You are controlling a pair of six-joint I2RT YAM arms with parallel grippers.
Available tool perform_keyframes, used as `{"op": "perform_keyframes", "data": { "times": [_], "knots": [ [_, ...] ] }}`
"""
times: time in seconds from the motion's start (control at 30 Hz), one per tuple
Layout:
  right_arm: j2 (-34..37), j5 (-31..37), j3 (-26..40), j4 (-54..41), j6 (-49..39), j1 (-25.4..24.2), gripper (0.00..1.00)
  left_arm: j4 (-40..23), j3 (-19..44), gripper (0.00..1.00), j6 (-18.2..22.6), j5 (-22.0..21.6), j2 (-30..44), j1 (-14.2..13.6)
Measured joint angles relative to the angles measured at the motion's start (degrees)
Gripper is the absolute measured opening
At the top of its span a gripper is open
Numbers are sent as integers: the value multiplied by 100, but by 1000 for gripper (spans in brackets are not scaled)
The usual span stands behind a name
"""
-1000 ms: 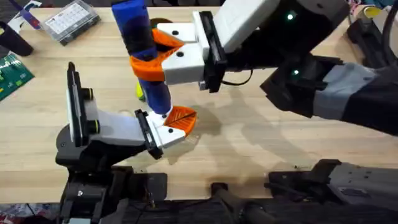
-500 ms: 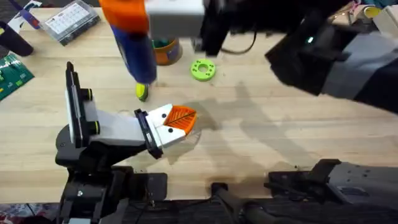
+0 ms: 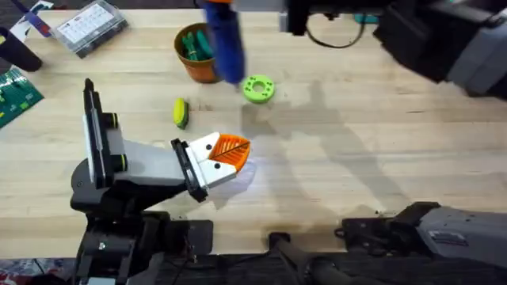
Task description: Pick up the gripper from the table and insert it into the empty holder that is missing its gripper. Then pick up a screw, insert it into the mounting hole, and use the screwdriver to tighten it. Finally, clean up the table by picking up the vegetable and placing it into the bucket.
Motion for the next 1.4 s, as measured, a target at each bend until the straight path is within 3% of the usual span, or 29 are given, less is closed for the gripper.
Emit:
{"op": "perform_keyframes", "data": {
  "times": [0.27,0.5,0.67,1.03,1.4],
  "knots": [
    [0,456,11,-2202,-1143,-1047,48,-2,0,15,2,2,0,0],
    [4,1450,11,-3042,-2161,-1614,49,-2,0,15,2,0,0,0],
    [257,2224,13,-3056,-2848,-1712,47,-2,0,15,2,0,0,0],
    [1740,4469,28,-2758,-5078,-1725,47,-2,0,15,2,2,0,0],
    [2786,5078,87,-1434,-6771,-1660,47,0,0,15,2,0,0,0]
  ]
}}
